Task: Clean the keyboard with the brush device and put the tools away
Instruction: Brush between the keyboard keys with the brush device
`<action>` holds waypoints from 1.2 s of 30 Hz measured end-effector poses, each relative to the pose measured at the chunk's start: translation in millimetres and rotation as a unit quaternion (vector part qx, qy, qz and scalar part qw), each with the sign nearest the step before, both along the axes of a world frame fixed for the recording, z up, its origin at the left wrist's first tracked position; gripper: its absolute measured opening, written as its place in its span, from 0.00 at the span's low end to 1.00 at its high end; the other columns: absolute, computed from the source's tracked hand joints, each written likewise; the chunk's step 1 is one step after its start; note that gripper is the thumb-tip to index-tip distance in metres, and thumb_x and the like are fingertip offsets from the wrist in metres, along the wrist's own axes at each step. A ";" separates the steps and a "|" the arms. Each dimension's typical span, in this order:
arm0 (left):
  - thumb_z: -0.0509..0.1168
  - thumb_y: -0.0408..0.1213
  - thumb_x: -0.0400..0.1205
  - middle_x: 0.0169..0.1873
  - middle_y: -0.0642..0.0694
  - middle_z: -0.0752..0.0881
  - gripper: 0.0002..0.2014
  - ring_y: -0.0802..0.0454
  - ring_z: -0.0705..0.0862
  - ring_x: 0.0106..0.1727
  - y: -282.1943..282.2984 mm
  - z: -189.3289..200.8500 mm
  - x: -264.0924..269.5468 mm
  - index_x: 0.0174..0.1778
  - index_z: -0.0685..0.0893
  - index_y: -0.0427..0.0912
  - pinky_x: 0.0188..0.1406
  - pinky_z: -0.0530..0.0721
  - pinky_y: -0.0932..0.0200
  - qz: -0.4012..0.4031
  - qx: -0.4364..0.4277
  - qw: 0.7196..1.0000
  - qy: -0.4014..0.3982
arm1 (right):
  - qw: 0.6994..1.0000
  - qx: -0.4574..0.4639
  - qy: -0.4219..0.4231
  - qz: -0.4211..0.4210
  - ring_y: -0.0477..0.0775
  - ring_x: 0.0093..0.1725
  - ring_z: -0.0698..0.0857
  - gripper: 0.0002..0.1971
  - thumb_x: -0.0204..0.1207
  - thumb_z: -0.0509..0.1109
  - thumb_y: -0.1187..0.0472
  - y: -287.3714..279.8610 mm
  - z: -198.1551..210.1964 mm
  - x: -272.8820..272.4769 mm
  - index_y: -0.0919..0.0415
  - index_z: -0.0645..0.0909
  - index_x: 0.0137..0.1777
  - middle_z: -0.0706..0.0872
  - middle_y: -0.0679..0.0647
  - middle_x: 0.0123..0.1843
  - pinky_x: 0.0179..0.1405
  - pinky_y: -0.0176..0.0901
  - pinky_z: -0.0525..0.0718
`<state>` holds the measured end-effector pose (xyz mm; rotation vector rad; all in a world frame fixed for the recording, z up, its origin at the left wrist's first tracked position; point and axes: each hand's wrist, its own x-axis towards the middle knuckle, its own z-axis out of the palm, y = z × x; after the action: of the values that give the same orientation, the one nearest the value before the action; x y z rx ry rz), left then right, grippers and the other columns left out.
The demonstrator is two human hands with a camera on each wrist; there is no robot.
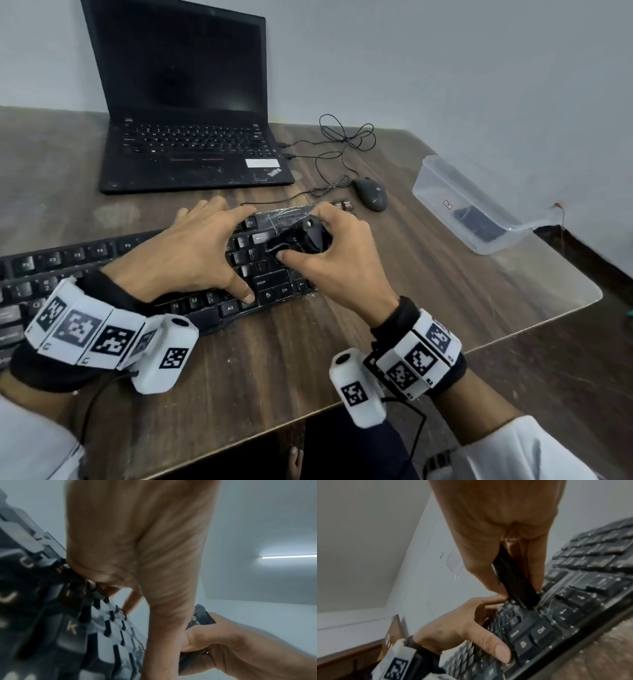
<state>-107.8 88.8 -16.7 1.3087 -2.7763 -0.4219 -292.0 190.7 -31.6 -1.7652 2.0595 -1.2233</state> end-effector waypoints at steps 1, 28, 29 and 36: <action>0.86 0.62 0.54 0.58 0.52 0.69 0.68 0.54 0.64 0.59 1.3 1.4 0.2 0.89 0.57 0.55 0.67 0.68 0.51 0.001 0.005 1.000 0.003 | 1.000 -0.003 0.003 -0.009 0.37 0.33 0.83 0.19 0.68 0.86 0.58 -1.3 0.5 -5.3 0.44 0.74 0.37 0.85 0.40 0.34 0.30 0.28 0.77; 0.87 0.58 0.55 0.62 0.48 0.70 0.67 0.53 0.62 0.58 8.1 9.2 0.0 0.89 0.57 0.54 0.68 0.69 0.46 0.020 0.037 0.999 0.013 | 0.998 0.002 0.056 0.019 0.38 0.31 0.82 0.16 0.68 0.87 0.60 28.8 -8.6 -43.5 0.57 0.80 0.42 0.83 0.42 0.31 0.30 0.28 0.73; 0.87 0.58 0.55 0.63 0.48 0.71 0.67 0.52 0.62 0.58 8.1 8.5 -0.2 0.89 0.57 0.55 0.68 0.69 0.46 0.020 0.038 0.999 0.012 | 0.999 -0.004 0.053 0.000 0.36 0.31 0.82 0.17 0.68 0.87 0.60 28.5 -7.4 -43.4 0.55 0.78 0.41 0.82 0.40 0.31 0.29 0.27 0.73; 0.87 0.59 0.54 0.65 0.45 0.72 0.68 0.43 0.69 0.68 7.8 7.8 -0.7 0.89 0.58 0.54 0.69 0.71 0.44 0.024 0.040 0.999 0.007 | 0.998 0.004 0.058 0.006 0.39 0.34 0.85 0.16 0.69 0.86 0.58 30.5 -11.2 -32.3 0.55 0.80 0.44 0.87 0.42 0.35 0.31 0.35 0.80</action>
<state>-108.5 96.6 -8.9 1.3804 -2.7378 -0.5422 -324.2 221.2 -42.7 -1.8847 2.1094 -1.1319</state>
